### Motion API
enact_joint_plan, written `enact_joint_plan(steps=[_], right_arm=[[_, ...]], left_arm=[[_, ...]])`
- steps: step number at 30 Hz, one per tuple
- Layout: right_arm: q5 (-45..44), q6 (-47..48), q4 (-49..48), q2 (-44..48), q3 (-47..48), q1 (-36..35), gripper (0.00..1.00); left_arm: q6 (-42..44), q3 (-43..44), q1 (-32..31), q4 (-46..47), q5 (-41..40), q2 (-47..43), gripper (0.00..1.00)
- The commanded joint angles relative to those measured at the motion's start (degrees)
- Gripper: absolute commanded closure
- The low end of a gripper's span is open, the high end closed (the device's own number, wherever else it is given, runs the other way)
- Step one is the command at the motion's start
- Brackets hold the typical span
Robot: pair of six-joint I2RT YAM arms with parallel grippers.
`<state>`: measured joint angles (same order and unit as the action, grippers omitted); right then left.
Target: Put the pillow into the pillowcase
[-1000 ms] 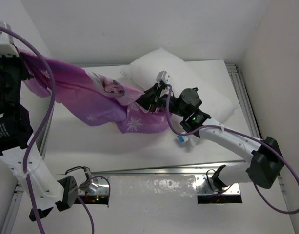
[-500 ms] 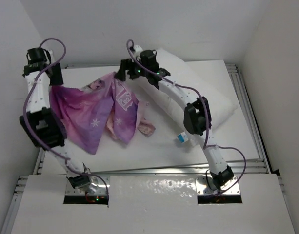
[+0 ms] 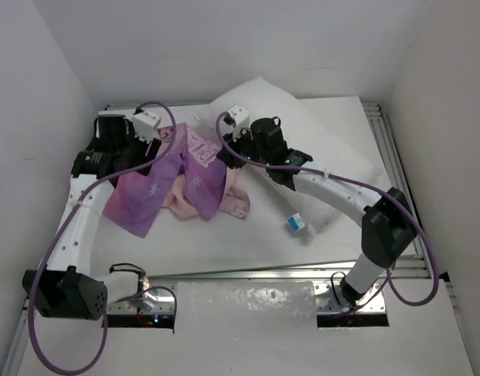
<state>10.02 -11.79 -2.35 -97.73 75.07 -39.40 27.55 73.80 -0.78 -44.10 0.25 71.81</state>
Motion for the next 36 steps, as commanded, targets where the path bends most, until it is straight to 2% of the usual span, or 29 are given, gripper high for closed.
enact_joint_plan(steps=[1, 2, 3, 4, 6, 9, 11, 15, 17, 18, 20, 21, 23, 24, 25, 27, 28, 31, 36], right_arm=[[-6.06, 5.55, -2.92, -2.02, -7.12, -2.86, 0.78], [-5.81, 7.29, -4.49, -3.07, -7.82, -3.84, 0.74], [-4.85, 8.35, -5.11, -3.86, -8.09, -4.63, 0.39], [-3.97, 9.32, -5.82, -4.65, -7.92, -6.29, 0.27], [-1.68, 11.96, -7.05, -7.29, -7.05, -8.49, 0.13], [-2.11, 16.0, -10.73, -10.19, -7.65, -10.34, 0.09], [-5.6, 18.03, -13.55, -12.82, -8.09, -11.84, 0.05], [-11.5, 17.95, -15.14, -18.88, -5.99, -12.9, 0.06], [-13.7, 17.51, -13.48, -21.61, -2.76, -12.9, 0.09], [-15.28, 17.07, -11.82, -23.88, -1.78, -12.9, 0.11], [-15.3, 16.71, -10.05, -25.31, -0.19, -12.9, 0.16], [-14.51, 16.19, -9.61, -26.01, -0.18, -12.9, 0.19], [-13.8, 15.75, -10.3, -25.84, -1.67, -12.9, 0.4], [-14.24, 15.31, -11.26, -24.97, -2.2, -12.98, 0.51], [-14.68, 14.52, -12.23, -24.18, -4.03, -12.9, 0.78], [-15.73, 14.69, -14.87, -22.25, -6.06, -12.99, 0.97], [-16.08, 14.61, -14.96, -20.15, -7.47, -12.9, 1.0], [-15.21, 15.04, -14.18, -15.13, -10.11, -12.9, 1.0], [-11.09, 15.75, -11.02, -4.85, -15.29, -12.9, 1.0]], left_arm=[[4.62, -4.37, 1.3, 0.06, -6.92, 1.49, 0.35], [4.79, -13.42, 1.39, 0.06, -9.37, 2.01, 0.35], [5.05, -14.72, 1.39, 0.06, -10.61, 3.32, 0.35], [5.14, -15.78, 1.39, 2.85, -11.67, 4.03, 0.33], [5.06, -17.72, 1.3, 5.07, -13.52, 6.4, 0.27], [5.32, -19.3, 1.3, 5.51, -11.25, 9.3, 0.19], [5.23, -21.15, -0.26, 5.51, -9.3, 11.06, 0.15], [5.15, -26.85, -0.63, 12.18, -15.79, 13.87, 0.15], [4.53, -28.88, -0.63, 15.0, -20.28, 16.69, 0.25], [4.27, -29.58, -0.63, 15.61, -21.07, 17.65, 0.39], [3.56, -30.03, -0.63, 15.71, -21.09, 18.98, 0.51], [3.39, -30.38, -0.63, 15.19, -20.39, 18.89, 0.63], [2.95, -30.64, -0.54, 14.66, -18.71, 17.75, 0.77], [2.69, -30.65, -0.54, 14.04, -18.45, 16.44, 0.95], [2.07, -30.47, -0.54, 13.6, -18.44, 15.65, 1.0], [1.54, -29.42, -0.54, 11.32, -19.4, 13.8, 1.0], [0.93, -28.81, -0.54, 10.44, -19.93, 11.45, 1.0], [-0.21, -25.56, -0.45, 6.75, -23.71, 6.16, 1.0], [-1.45, -16.51, 0.6, 2.26, -34.76, -2.97, 1.0]])
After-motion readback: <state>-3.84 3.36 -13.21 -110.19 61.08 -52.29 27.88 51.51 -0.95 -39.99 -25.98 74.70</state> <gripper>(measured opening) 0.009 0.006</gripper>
